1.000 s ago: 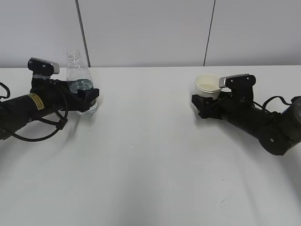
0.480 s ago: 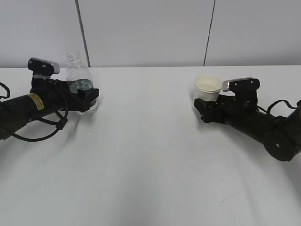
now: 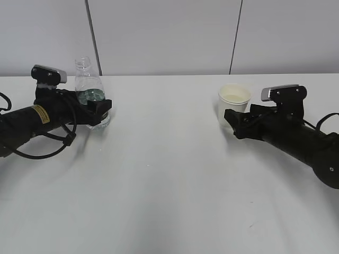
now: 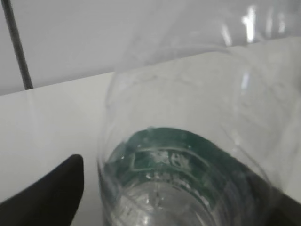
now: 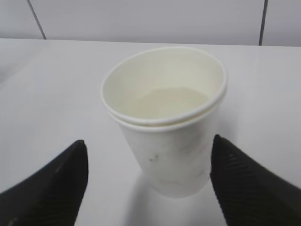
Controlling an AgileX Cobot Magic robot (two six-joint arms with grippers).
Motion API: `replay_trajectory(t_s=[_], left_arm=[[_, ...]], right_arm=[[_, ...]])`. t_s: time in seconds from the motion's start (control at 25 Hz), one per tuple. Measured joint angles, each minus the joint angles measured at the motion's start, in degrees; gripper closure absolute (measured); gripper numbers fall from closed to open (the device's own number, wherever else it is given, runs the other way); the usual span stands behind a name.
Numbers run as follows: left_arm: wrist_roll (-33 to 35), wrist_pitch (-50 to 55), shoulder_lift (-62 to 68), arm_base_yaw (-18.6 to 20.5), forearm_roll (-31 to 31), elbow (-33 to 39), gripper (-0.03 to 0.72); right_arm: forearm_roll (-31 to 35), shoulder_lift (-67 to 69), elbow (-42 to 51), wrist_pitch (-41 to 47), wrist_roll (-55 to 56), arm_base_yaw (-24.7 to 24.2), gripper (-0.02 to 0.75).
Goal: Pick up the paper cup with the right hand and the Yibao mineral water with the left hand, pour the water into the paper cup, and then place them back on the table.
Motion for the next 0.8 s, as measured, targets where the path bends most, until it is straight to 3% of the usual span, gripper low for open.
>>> replay_trajectory(t_s=[0.44, 0.8], left_arm=[[0.0, -0.2, 0.0, 0.0, -1.0, 0.0, 0.106], [0.0, -0.2, -3.8, 0.0, -2.0, 0.1, 0.096]], right_arm=[[5.8, -12.7, 11.5, -1.1, -5.4, 0.0, 0.129], [6.1, -21.4, 13.6, -1.0, -5.8, 0.0, 0.144]])
